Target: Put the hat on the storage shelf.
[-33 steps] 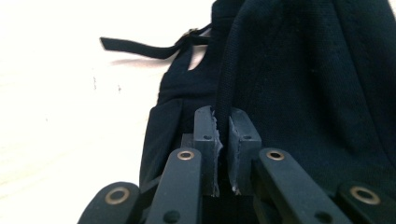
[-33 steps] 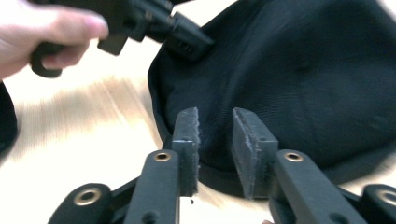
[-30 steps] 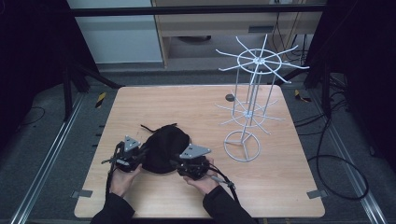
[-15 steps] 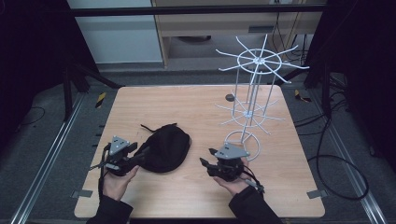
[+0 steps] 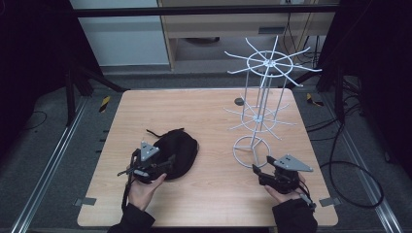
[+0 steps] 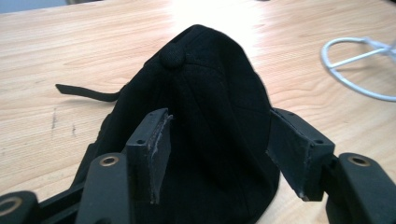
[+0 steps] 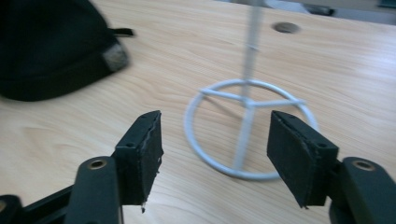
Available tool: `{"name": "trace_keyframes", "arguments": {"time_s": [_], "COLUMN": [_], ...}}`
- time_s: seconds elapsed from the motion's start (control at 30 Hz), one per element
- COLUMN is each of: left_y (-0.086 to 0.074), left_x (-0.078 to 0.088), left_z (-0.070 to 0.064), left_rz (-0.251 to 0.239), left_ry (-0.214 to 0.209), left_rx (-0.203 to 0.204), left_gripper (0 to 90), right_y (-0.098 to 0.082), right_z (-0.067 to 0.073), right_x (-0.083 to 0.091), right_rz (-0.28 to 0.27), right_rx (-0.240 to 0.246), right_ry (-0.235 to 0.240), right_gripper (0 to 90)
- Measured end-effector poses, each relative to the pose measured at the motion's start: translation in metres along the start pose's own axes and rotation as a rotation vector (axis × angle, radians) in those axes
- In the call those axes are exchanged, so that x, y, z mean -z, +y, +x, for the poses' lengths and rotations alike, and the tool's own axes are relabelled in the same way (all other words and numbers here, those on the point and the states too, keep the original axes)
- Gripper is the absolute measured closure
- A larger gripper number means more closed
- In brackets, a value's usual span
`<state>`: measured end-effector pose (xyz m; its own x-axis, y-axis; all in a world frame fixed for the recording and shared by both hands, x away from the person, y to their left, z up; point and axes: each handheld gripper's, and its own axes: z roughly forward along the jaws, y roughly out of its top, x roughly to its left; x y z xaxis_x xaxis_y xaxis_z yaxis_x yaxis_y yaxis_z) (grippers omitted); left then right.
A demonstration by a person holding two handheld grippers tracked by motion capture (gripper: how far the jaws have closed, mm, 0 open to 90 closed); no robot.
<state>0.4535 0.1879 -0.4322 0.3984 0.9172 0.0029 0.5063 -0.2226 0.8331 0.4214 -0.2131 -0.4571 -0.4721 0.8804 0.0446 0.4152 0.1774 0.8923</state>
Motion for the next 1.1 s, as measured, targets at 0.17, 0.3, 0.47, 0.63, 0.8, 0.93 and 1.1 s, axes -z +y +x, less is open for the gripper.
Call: {"name": "trace_keyframes", "arguments": {"time_s": [0.17,0.3,0.47,0.63,0.8,0.93,1.1], "left_y": [0.002,0.001,-0.001,-0.001,-0.004,-0.006,-0.003], "left_x": [-0.021,-0.031,-0.035,-0.031,-0.022,-0.016,0.000], "left_z": [-0.007,-0.011,-0.002,0.008,0.018,0.025,0.029], "left_rz": [0.058,0.094,0.103,0.097,0.071,0.049,-0.009], "left_ry": [0.050,0.083,0.083,0.063,0.031,0.007,-0.045], "left_rx": [0.031,0.028,0.077,0.100,0.094,0.079,0.044], "left_gripper": [37.5,39.8,56.0,79.9,87.7,88.4,88.8], "right_y": [-0.009,-0.010,-0.013,-0.015,-0.016,-0.017,-0.018], "right_z": [-0.022,-0.029,-0.034,-0.037,-0.039,-0.041,-0.043], "right_x": [0.004,0.006,0.005,0.004,0.004,0.004,0.005], "right_rz": [0.019,0.019,0.029,0.042,0.047,0.049,0.046], "right_rx": [-0.035,-0.037,-0.038,-0.043,-0.036,-0.034,-0.037], "right_ry": [-0.056,-0.078,-0.095,-0.107,-0.116,-0.123,-0.129], "right_gripper": [33.2,32.8,33.2,33.7,33.9,34.0,34.0]}}
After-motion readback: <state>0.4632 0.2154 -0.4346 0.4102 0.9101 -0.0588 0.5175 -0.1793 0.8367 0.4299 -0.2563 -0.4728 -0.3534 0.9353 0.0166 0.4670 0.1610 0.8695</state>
